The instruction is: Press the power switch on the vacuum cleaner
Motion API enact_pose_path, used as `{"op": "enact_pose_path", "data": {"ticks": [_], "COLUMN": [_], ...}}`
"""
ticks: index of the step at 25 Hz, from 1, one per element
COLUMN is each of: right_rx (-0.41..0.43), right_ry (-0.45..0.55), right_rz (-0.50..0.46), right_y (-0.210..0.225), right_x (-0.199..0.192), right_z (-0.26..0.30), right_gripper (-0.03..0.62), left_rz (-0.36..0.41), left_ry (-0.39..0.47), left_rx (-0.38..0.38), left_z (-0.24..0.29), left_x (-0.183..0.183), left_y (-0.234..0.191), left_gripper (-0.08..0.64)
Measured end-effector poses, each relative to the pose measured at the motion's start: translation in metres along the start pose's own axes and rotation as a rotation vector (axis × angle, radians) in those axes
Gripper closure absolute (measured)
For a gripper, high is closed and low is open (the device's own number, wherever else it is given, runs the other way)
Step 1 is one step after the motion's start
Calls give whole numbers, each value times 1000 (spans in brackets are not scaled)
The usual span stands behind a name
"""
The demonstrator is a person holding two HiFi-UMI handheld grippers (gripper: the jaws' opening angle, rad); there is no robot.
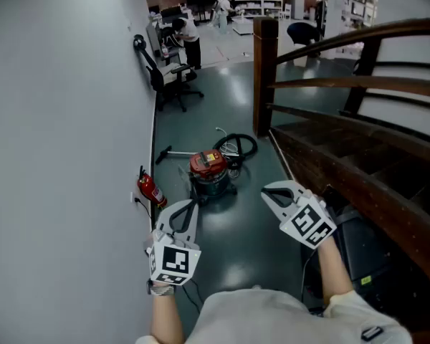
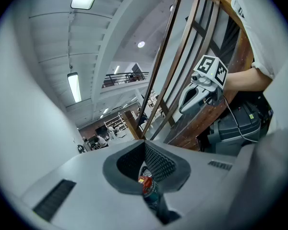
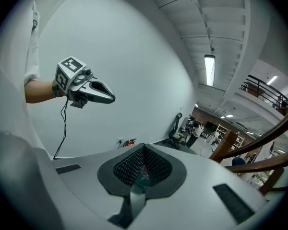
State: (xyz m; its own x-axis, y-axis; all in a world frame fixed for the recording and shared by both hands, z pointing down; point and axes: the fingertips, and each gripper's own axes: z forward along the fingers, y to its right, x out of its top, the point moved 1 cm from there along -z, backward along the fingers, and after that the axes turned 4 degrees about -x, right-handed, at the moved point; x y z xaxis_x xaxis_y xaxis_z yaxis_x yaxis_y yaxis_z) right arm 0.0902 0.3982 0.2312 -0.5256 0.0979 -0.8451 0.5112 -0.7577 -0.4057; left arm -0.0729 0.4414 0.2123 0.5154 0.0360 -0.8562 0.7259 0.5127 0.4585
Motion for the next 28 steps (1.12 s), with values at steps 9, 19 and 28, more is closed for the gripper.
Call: {"op": "enact_pose_path", "data": {"ticks": [9, 19, 28], "right_rx": [-2, -26, 31], "right_ry": [20, 129, 64], "right_rz": [22, 116, 143], "right_y": [13, 47, 65], "right_x": [-10, -11, -48], "right_z": [-3, -21, -21], "right_gripper": [565, 563, 565], "left_rz": [-4, -2, -7], "left_ry": [-6, -20, -48], "left_rx": [-4, 19, 12], "left_z": [11, 33, 66], "left_x": [1, 20, 21], "left_y": [9, 18, 38], "left_gripper": [561, 561, 561]}}
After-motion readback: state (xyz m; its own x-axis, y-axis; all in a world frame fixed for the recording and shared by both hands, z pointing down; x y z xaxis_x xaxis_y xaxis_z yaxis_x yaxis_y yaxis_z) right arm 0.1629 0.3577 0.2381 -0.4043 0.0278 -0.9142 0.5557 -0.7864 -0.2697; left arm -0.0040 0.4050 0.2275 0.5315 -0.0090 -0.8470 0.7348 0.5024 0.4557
